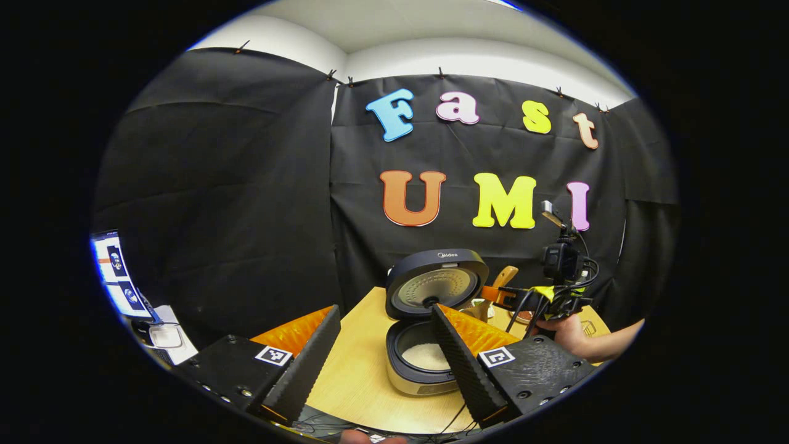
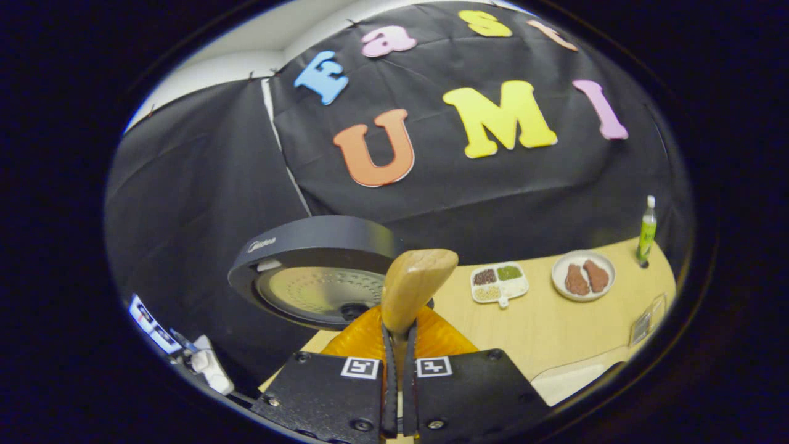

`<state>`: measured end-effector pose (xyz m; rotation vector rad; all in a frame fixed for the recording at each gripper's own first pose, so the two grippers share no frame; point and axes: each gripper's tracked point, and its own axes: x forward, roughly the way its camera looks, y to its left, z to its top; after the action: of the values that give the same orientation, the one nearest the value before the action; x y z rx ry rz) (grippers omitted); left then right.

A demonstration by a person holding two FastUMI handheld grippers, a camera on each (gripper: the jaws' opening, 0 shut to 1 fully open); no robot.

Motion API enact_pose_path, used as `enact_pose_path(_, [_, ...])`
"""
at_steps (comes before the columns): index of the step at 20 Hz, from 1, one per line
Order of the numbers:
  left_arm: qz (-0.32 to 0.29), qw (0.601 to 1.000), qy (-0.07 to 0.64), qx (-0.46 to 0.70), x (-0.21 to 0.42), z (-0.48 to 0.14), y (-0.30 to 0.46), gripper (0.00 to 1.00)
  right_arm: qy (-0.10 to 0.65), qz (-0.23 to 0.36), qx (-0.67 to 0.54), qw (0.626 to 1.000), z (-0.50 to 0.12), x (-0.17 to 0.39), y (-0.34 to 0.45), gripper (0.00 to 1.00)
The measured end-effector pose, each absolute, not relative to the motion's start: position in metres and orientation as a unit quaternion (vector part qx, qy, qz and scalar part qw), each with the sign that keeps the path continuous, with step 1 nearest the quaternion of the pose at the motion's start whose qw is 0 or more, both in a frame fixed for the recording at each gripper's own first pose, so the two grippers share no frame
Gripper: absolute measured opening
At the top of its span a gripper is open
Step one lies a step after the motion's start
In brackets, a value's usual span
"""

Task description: Close the left gripper, press the button to open the rice cooker; take a wooden spoon from the chopstick holder with the right hand, scoop a spoonful of rice and pour it into the rice cooker, then put the wooden spoon back into the chopstick holder.

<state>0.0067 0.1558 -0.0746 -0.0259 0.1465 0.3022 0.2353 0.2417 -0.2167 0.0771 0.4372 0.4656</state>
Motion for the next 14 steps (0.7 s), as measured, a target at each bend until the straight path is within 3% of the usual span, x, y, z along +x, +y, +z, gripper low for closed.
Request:
enact_pose_path(8, [0.147, 0.987, 0.06, -0.023, 0.004, -0.074, 0.167, 0.95, 0.125, 0.256, -0.115, 0.952, -0.198, 0.223, 0.27, 0.09])
enact_pose_path(14, [0.152, 0.986, 0.052, -0.034, -0.002, -0.071, 0.175, 0.95, 0.064, 0.242, -0.2, 0.947, -0.186, 0.219, 0.272, 0.09])
